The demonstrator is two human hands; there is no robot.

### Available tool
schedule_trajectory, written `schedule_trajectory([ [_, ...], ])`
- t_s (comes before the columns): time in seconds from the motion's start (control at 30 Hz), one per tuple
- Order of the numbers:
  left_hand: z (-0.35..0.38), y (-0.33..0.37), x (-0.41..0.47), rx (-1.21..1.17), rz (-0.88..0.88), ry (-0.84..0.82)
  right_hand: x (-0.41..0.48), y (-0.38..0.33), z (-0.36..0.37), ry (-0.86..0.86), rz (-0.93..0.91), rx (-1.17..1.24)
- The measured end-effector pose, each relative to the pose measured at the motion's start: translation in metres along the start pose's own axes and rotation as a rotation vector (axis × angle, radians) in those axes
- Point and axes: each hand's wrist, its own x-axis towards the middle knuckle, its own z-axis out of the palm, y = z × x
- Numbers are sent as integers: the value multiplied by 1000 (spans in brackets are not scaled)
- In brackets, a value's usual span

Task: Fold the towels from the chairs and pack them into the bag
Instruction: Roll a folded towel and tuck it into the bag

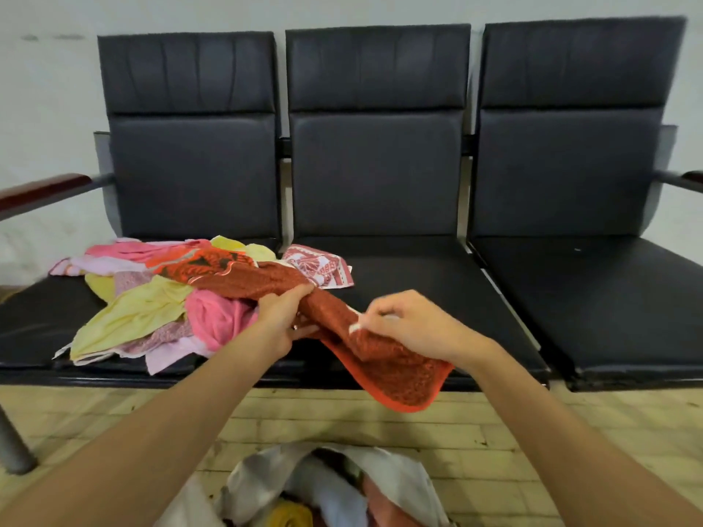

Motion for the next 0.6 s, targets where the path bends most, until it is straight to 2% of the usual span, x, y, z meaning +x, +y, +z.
schedule_trajectory([
  [0.13, -12, -16, -10, -74, -116, -83, -12, 8, 12, -436, 119, -495],
  [0.2, -12, -13, -22, -82, -140, -149, -12, 16, 14, -503, 204, -581],
  [0.23, -13, -11, -27, -56, -135, -189, -10, 20, 13, -478, 245, -585],
  [0.3, -17, -6, -36, 3, -109, -263, -3, 24, 13, -337, 313, -501],
  [0.4, -24, 0, -50, 63, -45, -355, 8, 20, 24, -113, 386, -167],
  [0.5, -28, -2, -58, 164, -15, -406, 21, 7, 41, -65, 446, 239],
  [0.6, -31, -9, -58, 253, -25, -377, 29, 2, 51, 39, 406, 372],
])
